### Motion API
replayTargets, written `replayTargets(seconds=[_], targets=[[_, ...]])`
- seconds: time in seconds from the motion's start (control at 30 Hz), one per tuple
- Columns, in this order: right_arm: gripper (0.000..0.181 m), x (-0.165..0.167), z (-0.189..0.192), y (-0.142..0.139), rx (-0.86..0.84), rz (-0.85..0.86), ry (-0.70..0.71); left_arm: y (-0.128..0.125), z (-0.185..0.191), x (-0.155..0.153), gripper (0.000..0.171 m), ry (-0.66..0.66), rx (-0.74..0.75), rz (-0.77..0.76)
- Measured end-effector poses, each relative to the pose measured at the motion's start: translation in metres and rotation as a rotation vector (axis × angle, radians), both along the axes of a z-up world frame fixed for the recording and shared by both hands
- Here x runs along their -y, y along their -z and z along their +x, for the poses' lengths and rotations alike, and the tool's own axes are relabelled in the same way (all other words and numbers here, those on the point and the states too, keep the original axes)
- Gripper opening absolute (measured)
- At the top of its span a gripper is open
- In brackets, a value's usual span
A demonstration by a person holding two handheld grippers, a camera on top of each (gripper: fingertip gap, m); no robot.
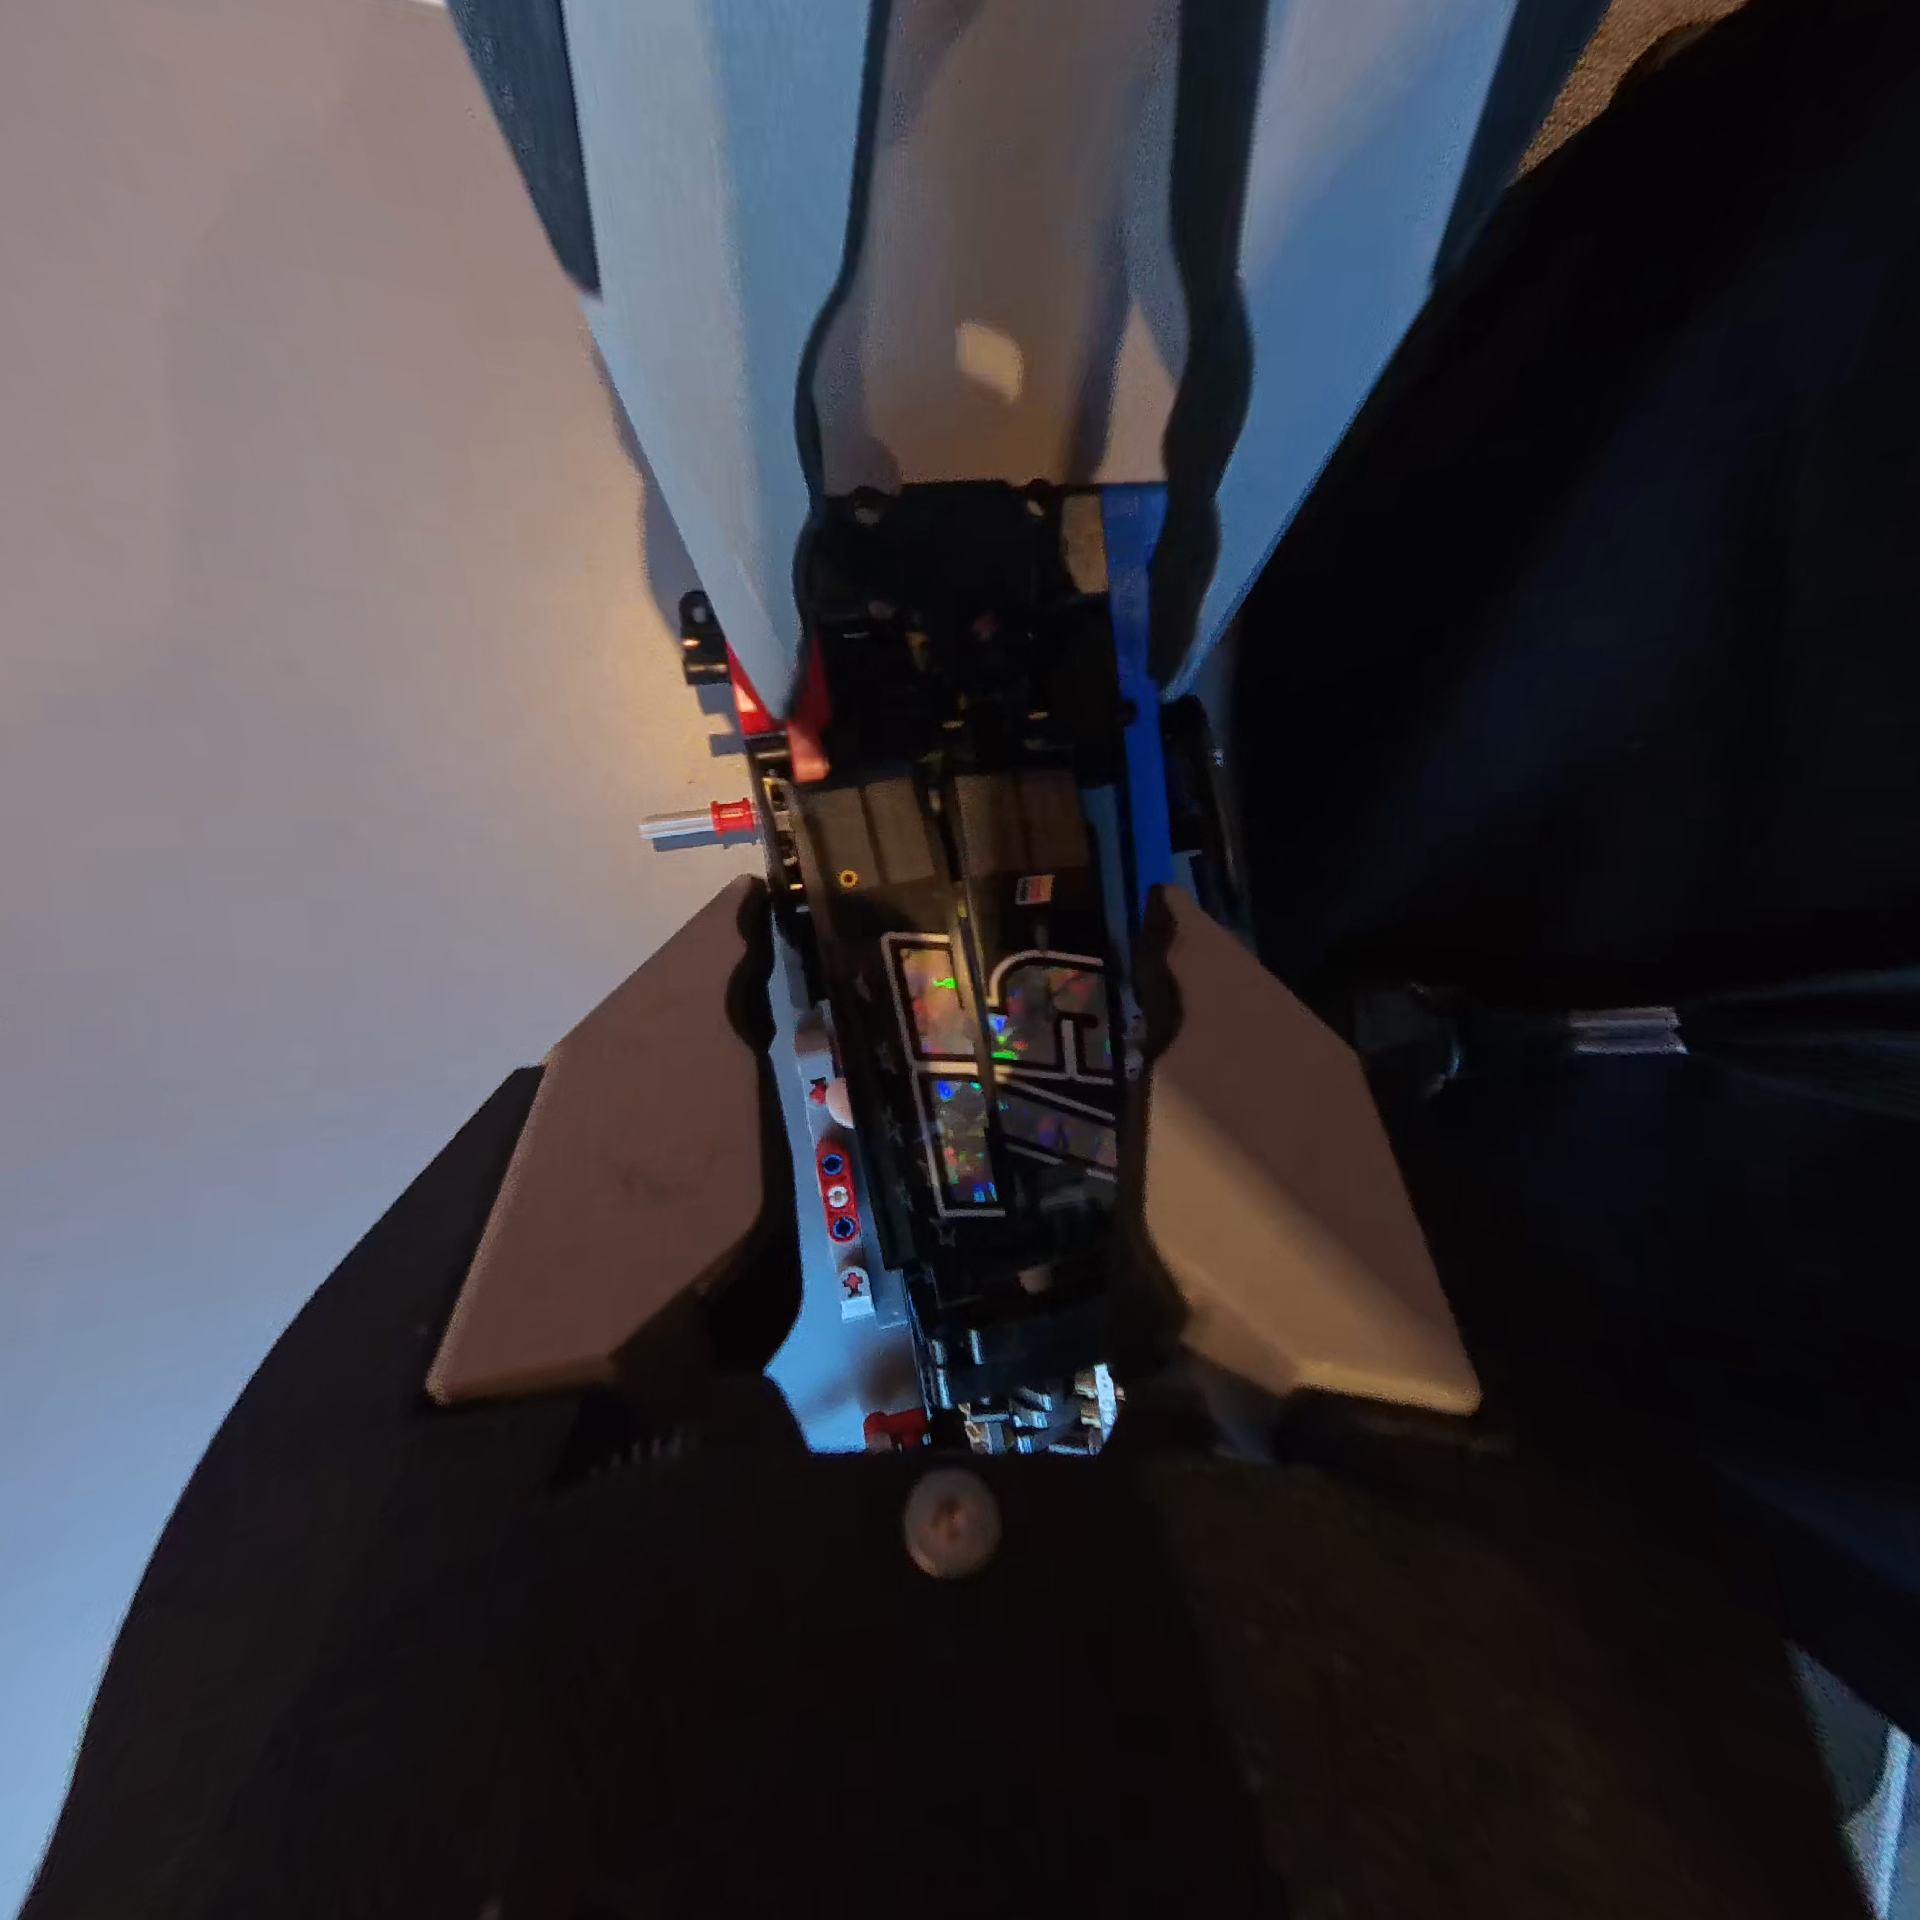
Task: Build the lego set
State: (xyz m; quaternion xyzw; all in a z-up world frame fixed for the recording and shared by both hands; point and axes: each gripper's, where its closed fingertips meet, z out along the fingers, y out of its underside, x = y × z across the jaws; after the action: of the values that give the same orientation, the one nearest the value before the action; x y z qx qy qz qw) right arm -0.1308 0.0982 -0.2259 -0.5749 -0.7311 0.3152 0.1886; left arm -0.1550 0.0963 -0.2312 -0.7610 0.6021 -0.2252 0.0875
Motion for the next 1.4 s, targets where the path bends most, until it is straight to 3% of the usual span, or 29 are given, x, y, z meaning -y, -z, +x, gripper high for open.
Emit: replayTargets(seconds=[0.03,0.23,0.33,0.47,0.63,1.4], targets=[[0.063,0.000,0.002,-0.001,-0.033,0.017,0.001,0.001,0.000,0.001,0.070,0.007,-0.002,0.000],[0.062,-0.002,0.001,0.003,-0.090,0.080,0.058,0.005,0.000,0.001,0.071,0.021,0.002,-0.020],[0.059,0.000,-0.003,0.004,-0.118,0.116,0.034,0.005,0.001,0.001,0.070,0.014,0.013,-0.022],[0.068,-0.003,-0.005,0.005,-0.129,0.091,0.038,0.006,0.001,0.001,0.070,0.007,0.021,-0.023],[0.061,0.001,-0.006,0.003,-0.149,0.128,-0.014,0.007,0.001,0.001,0.070,0.013,0.009,-0.008],[0.054,0.004,-0.008,0.006,-0.061,0.095,-0.090,0.011,0.001,0.004,0.077,0.015,-0.019,0.026]])
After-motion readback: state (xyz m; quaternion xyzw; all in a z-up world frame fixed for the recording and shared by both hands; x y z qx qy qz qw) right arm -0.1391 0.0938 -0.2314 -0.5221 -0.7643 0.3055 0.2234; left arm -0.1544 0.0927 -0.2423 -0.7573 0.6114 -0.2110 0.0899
